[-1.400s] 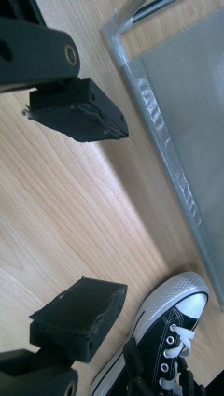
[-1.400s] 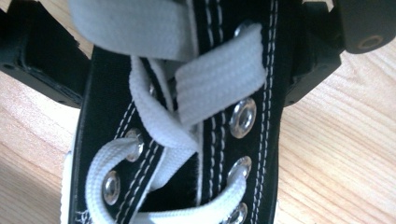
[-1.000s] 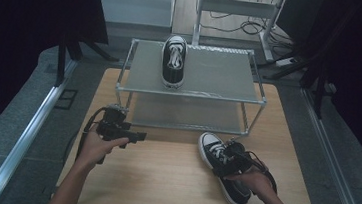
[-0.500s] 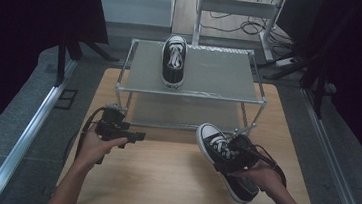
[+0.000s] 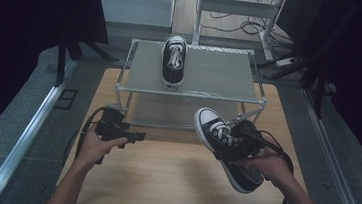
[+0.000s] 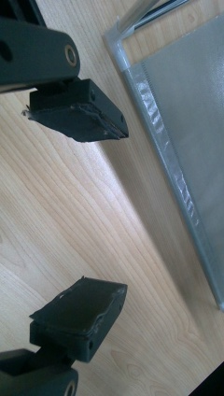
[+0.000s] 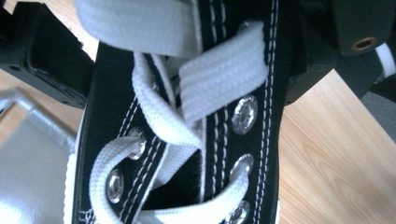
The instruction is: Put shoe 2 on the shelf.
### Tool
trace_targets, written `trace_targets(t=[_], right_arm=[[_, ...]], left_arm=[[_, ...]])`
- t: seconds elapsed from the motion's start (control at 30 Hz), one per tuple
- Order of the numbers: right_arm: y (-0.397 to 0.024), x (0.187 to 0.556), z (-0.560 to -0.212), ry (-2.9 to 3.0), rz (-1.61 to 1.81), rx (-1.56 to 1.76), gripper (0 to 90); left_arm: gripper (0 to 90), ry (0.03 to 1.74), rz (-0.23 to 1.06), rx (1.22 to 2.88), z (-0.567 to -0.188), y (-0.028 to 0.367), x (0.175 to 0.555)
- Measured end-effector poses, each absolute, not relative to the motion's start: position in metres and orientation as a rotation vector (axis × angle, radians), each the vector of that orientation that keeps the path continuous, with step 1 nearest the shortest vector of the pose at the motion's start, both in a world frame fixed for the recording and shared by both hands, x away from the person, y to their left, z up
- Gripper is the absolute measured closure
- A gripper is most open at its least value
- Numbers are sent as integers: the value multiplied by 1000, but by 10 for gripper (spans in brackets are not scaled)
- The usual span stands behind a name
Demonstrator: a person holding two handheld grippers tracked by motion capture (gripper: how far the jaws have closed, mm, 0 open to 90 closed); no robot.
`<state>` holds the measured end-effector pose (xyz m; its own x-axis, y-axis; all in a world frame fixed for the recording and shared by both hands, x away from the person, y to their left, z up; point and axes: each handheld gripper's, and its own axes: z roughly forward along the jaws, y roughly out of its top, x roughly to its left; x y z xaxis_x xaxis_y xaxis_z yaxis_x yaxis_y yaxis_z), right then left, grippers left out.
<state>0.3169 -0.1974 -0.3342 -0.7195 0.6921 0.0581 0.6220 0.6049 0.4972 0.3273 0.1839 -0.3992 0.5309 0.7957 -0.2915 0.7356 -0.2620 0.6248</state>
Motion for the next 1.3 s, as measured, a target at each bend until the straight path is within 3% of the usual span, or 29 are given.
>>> trace_targets(t=[0.3, 0.77, 1.3], right_arm=[[-187, 329, -302, 2671, 769, 1093, 108], [-173, 354, -279, 2653, 795, 1112, 108], [-152, 431, -259, 2562, 738, 1308, 108]], left_arm=[[221, 1235, 97, 2040, -399, 184, 327], [221, 1232, 91, 2044, -399, 185, 328], [221, 1201, 94, 2050, -400, 177, 324]])
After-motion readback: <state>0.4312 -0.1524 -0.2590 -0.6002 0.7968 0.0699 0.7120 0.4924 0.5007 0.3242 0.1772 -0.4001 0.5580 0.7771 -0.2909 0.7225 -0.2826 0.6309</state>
